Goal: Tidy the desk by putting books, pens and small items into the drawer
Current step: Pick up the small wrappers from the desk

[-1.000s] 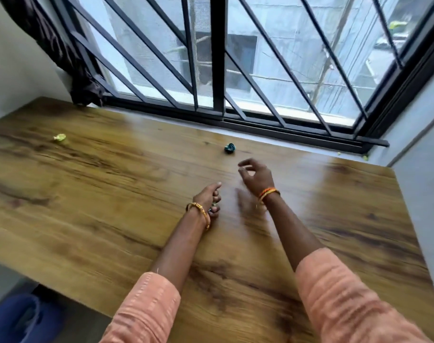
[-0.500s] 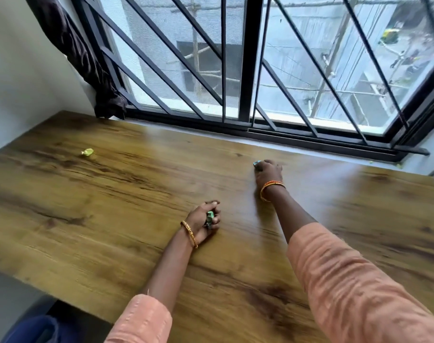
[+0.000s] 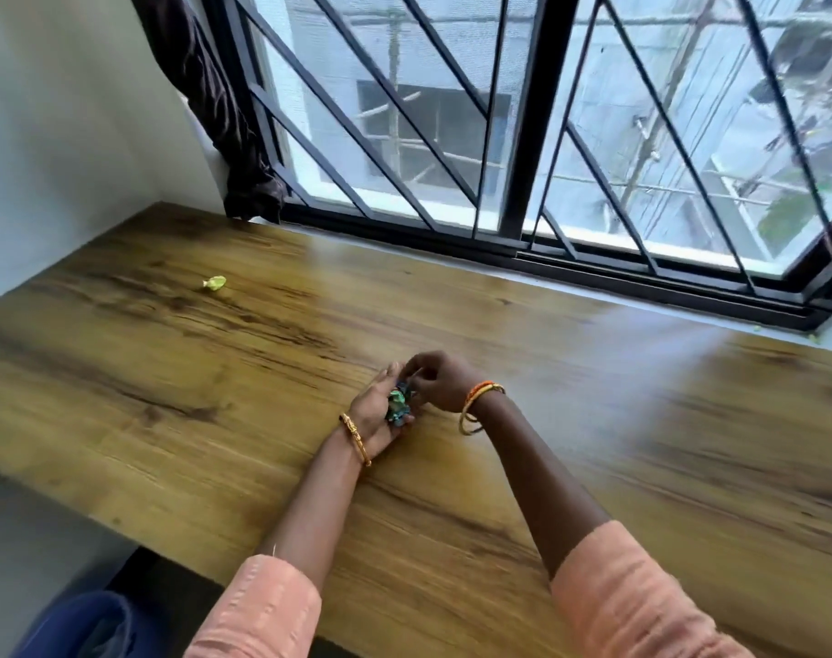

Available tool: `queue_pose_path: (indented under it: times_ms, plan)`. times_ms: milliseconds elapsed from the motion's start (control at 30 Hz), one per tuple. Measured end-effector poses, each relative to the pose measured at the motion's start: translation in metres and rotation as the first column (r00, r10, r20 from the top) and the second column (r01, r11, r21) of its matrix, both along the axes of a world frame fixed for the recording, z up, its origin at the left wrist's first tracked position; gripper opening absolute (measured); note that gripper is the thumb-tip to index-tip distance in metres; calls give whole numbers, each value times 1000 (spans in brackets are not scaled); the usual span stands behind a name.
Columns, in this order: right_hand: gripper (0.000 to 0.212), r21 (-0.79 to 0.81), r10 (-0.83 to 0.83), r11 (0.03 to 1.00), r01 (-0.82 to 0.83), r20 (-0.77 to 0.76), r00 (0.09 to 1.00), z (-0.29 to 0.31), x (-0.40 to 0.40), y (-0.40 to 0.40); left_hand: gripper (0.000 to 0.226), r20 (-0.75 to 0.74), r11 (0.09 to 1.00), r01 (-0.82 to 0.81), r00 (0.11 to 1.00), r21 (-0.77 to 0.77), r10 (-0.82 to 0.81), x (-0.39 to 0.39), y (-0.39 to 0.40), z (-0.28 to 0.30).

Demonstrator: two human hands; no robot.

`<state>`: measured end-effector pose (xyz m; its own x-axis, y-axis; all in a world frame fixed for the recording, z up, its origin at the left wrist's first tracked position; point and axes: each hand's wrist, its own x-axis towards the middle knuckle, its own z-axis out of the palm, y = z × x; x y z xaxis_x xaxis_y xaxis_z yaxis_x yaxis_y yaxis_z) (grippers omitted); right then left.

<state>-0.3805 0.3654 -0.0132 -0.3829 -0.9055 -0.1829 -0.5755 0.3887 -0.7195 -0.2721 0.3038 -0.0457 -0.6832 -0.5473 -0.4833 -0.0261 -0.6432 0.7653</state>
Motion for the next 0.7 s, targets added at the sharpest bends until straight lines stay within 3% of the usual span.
queue_pose_path:
  times_ms: [67, 200, 300, 467, 600, 700]
  plan:
    - [21, 52, 70, 996, -69, -32, 997, 4, 10, -19, 29, 26, 998, -58, 998, 33, 57, 13, -13, 1]
    - [19, -65, 23, 998, -23, -11, 1000, 11, 26, -64, 28, 54, 975, -208, 977, 74, 205, 52, -57, -3]
    - [19, -56, 68, 996, -72, -69, 995, 8, 38, -117, 33, 111, 947, -314, 945, 67, 306, 83, -94, -5]
    - [48, 47, 195, 981, -190, -182, 964, -13, 71, -221, 41, 194, 919, -391, 906, 48, 375, 122, -156, -8]
    - [73, 93, 217, 974, -206, -129, 968, -24, 94, -288, 42, 258, 918, -396, 885, -22, 388, 151, -208, -7]
    - [75, 107, 207, 975, -196, -109, 972, -24, 101, -323, 43, 238, 902, -431, 880, 40, 410, 173, -247, -6]
